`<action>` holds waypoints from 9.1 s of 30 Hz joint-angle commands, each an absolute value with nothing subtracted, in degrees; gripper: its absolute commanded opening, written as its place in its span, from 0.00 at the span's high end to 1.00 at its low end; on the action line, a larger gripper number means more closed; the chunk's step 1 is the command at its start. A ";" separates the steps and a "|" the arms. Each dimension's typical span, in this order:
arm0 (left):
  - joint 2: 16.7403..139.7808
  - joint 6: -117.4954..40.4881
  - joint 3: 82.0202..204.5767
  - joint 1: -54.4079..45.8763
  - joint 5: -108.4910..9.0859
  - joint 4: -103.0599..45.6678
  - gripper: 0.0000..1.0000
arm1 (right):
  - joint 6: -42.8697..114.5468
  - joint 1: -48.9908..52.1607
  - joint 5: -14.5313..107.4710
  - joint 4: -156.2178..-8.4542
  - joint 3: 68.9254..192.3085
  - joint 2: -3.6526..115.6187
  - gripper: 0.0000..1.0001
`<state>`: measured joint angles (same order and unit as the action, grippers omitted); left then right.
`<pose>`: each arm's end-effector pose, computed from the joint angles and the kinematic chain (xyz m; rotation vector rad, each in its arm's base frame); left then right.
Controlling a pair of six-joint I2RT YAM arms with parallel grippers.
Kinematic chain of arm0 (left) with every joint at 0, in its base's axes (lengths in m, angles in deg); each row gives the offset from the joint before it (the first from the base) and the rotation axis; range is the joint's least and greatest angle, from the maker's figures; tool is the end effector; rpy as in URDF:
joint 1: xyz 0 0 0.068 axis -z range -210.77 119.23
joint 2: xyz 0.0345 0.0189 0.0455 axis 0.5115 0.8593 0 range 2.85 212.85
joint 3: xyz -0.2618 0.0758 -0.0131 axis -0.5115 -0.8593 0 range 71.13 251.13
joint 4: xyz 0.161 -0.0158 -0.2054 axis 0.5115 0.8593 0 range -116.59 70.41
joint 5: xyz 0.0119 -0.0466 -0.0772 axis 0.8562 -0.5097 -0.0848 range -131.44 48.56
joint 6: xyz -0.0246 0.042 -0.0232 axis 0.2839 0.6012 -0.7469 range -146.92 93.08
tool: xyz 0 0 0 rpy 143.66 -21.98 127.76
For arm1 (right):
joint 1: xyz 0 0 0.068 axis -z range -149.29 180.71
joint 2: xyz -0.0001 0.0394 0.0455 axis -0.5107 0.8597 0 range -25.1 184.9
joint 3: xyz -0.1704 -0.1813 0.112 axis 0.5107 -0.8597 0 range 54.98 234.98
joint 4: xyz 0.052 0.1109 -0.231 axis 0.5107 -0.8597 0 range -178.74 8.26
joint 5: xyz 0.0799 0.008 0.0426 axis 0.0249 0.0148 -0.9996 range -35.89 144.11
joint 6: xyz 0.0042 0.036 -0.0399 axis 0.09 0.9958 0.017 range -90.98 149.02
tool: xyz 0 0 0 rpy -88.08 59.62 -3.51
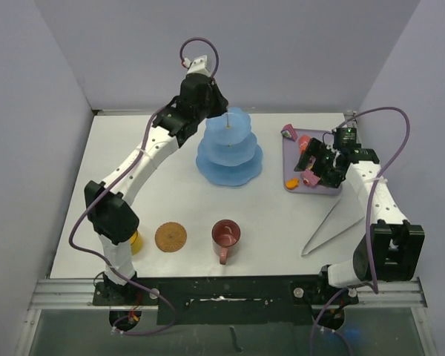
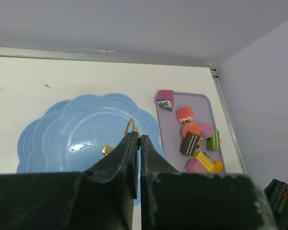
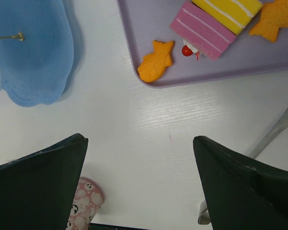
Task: Serve the afternoon tea
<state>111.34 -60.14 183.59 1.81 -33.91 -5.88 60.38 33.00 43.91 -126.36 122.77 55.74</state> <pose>0.3806 -0.2378 0.4093 -0.1042 1.9122 -0.6667 0.2885 -0.0053 0.2852 0.6904 2.5167 0.4152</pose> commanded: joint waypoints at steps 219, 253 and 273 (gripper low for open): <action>64.11 -68.93 124.24 -17.92 -32.24 -2.05 0.48 | 68.59 46.62 54.67 -121.85 94.40 63.49 0.48; 67.86 -68.18 128.80 -18.53 -35.22 -6.57 0.48 | 59.01 45.00 40.10 -140.05 133.17 44.57 0.61; 78.75 -45.82 140.38 -14.13 -20.91 -12.61 0.41 | 45.38 36.41 43.94 -141.06 135.81 51.02 0.65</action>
